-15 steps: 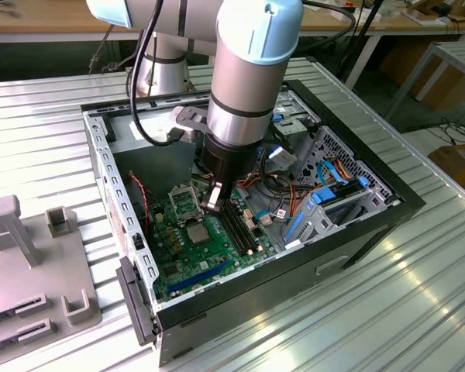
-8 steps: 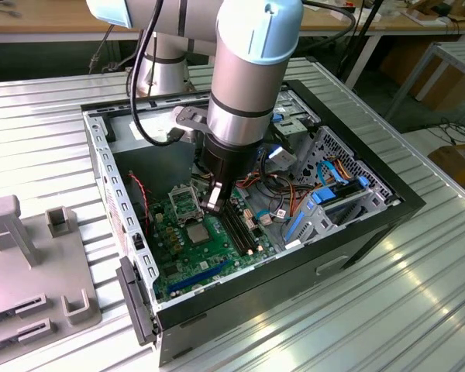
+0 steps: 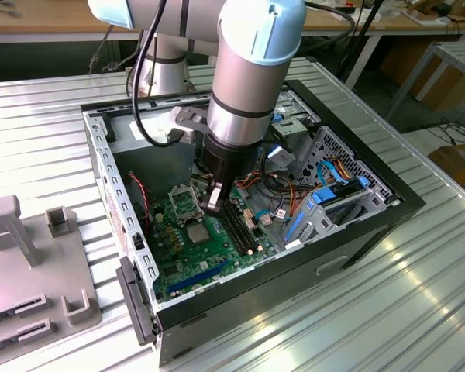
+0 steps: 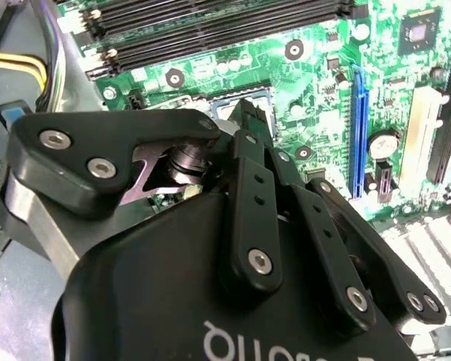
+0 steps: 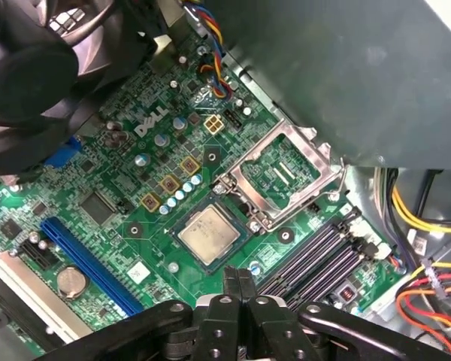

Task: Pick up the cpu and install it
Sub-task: 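Place the cpu into insertion slot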

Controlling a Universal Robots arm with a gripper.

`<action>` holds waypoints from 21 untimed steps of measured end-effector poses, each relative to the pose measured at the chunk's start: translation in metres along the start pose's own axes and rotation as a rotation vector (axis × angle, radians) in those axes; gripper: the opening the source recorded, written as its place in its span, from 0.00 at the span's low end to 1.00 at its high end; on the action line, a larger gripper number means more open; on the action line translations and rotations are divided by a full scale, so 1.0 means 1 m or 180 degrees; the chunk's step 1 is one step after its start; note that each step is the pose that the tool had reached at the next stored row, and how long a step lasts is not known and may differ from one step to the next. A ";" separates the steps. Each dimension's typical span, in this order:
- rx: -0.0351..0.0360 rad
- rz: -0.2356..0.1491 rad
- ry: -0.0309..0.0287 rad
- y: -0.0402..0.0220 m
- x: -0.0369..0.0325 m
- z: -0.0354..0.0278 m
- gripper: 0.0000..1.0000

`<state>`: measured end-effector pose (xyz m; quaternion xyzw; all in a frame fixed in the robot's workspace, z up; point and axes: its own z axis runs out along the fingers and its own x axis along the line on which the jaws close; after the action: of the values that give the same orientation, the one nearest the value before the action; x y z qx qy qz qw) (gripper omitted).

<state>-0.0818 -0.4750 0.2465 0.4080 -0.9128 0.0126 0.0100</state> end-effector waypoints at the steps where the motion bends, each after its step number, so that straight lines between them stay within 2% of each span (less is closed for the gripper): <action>1: -0.0013 -0.0043 -0.0016 0.0000 0.0000 0.0000 0.11; 2: -0.0018 -0.0080 -0.0023 0.0001 0.0000 0.0000 0.11; 5: -0.0004 -0.0162 -0.0036 -0.0001 -0.0001 0.0001 0.11; 10: 0.0004 -0.0335 -0.0042 0.0010 -0.0013 0.0004 0.11; 17: 0.0013 -0.0771 -0.0048 0.0011 -0.0014 0.0040 0.11; 20: 0.0017 -0.0990 -0.0053 0.0011 -0.0015 0.0066 0.11; 21: 0.0020 -0.1110 -0.0055 0.0011 -0.0015 0.0077 0.11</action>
<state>-0.0817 -0.4734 0.2387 0.5603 -0.8282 0.0100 0.0029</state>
